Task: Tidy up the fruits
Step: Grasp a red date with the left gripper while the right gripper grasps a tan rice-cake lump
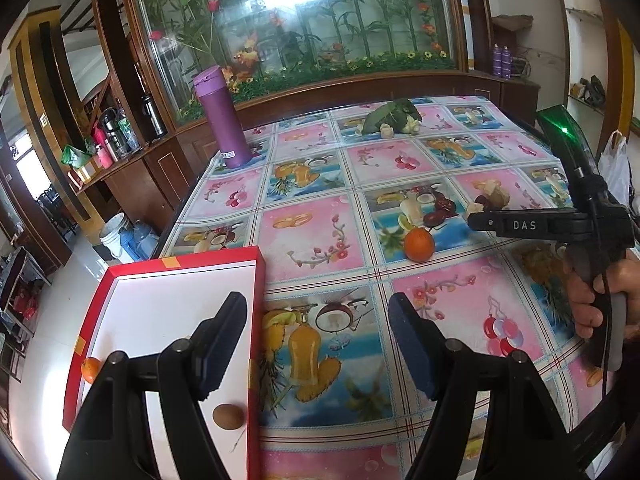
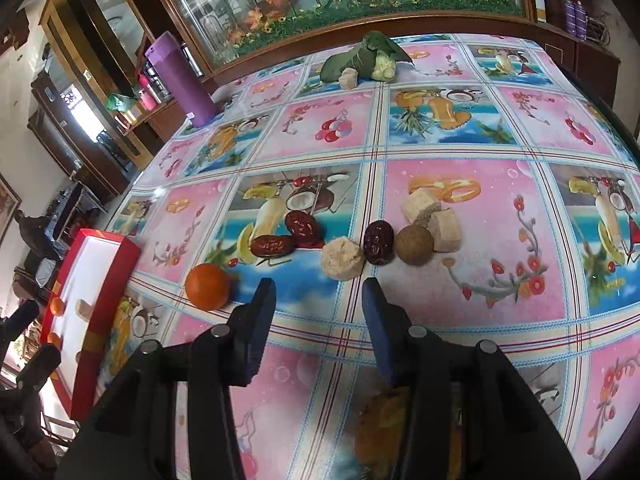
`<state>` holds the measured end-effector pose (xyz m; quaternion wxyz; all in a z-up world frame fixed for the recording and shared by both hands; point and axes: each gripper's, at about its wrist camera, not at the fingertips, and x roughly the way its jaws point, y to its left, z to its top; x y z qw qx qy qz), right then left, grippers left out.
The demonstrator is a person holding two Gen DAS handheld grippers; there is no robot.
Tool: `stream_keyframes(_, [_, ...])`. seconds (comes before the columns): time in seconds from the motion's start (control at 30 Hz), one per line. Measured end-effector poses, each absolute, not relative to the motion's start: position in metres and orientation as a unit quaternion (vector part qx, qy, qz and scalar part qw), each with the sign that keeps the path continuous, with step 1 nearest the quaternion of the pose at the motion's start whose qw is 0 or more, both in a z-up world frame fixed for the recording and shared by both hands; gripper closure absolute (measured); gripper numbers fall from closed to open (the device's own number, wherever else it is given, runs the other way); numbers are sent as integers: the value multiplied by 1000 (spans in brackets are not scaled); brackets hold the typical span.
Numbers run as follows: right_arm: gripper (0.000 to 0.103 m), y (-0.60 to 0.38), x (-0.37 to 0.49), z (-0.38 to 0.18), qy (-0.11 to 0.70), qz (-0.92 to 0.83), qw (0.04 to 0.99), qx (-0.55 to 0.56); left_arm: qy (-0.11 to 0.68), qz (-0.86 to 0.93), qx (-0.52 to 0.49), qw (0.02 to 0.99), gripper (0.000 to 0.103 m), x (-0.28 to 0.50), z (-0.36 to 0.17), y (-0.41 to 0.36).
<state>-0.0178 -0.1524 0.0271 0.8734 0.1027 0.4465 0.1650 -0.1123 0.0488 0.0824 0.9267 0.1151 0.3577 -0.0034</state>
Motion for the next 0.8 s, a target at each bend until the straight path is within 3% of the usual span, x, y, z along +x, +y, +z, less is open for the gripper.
stream_keyframes(0.37, [58, -148, 1, 22, 441, 137, 883, 80, 365, -20, 113, 924, 30, -92, 79, 36])
stream_keyframes(0.5, [76, -148, 2, 21, 438, 125, 889, 57, 374, -25, 114, 920, 30, -82, 75, 29])
stream_keyframes(0.8, [76, -191, 1, 38, 413, 160, 876, 191, 383, -95, 119, 911, 30, -38, 68, -15])
